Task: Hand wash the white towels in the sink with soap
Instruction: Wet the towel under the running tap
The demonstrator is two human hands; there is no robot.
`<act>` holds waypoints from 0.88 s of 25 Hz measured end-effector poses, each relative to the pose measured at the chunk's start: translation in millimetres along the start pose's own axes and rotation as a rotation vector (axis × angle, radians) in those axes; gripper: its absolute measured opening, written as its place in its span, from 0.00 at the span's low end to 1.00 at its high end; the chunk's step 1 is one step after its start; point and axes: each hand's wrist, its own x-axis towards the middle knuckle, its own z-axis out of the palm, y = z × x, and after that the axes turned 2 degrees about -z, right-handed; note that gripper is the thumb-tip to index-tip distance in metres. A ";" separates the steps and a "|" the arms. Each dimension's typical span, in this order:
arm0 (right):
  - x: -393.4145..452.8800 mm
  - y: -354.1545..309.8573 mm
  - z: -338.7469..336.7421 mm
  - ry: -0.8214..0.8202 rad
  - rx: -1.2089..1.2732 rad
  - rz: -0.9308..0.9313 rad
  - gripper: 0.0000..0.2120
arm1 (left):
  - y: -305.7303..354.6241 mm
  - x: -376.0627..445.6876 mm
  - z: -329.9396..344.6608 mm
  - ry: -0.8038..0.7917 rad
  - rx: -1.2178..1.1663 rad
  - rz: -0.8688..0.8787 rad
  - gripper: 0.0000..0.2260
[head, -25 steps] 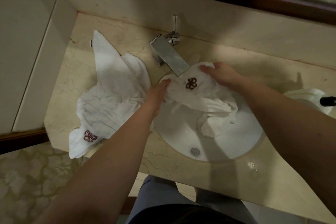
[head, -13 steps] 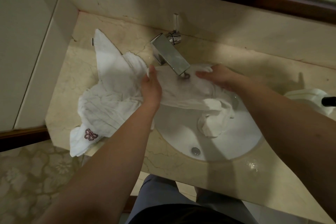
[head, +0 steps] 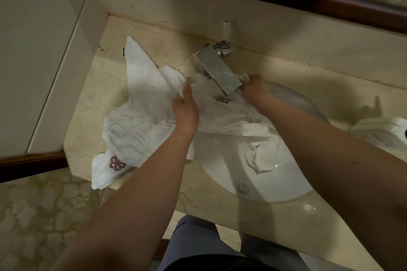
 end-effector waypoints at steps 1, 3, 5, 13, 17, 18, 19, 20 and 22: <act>1.4 0.7 -1.6 0.064 0.029 -0.018 0.13 | -0.9 -0.2 1.7 -0.028 0.026 0.023 0.21; -0.5 -2.0 -8.1 0.178 0.098 -0.053 0.16 | 0.8 -2.5 7.3 -0.061 0.066 0.070 0.19; -1.3 -6.0 -16.2 0.225 0.081 -0.118 0.16 | 4.4 -4.8 16.5 -0.076 0.054 0.113 0.18; 22.6 -46.3 -23.7 0.248 -0.223 -0.253 0.18 | 15.1 -2.9 27.5 0.006 -0.024 0.179 0.20; 34.4 -64.1 -15.3 0.242 -0.272 -0.302 0.17 | 10.2 -2.7 21.2 -0.027 0.043 0.192 0.19; 37.5 -67.1 -14.5 0.213 -0.272 -0.302 0.17 | 7.2 -2.0 18.9 -0.036 0.079 0.190 0.18; 40.4 -70.0 -14.0 0.177 -0.269 -0.294 0.18 | 4.8 -1.7 16.2 -0.039 0.124 0.188 0.19; 42.9 -73.1 -13.3 0.145 -0.269 -0.286 0.19 | 3.5 -0.9 12.7 -0.040 0.166 0.192 0.19; 44.8 -79.0 -11.8 0.113 -0.274 -0.273 0.16 | 1.9 0.3 7.5 -0.049 0.218 0.197 0.21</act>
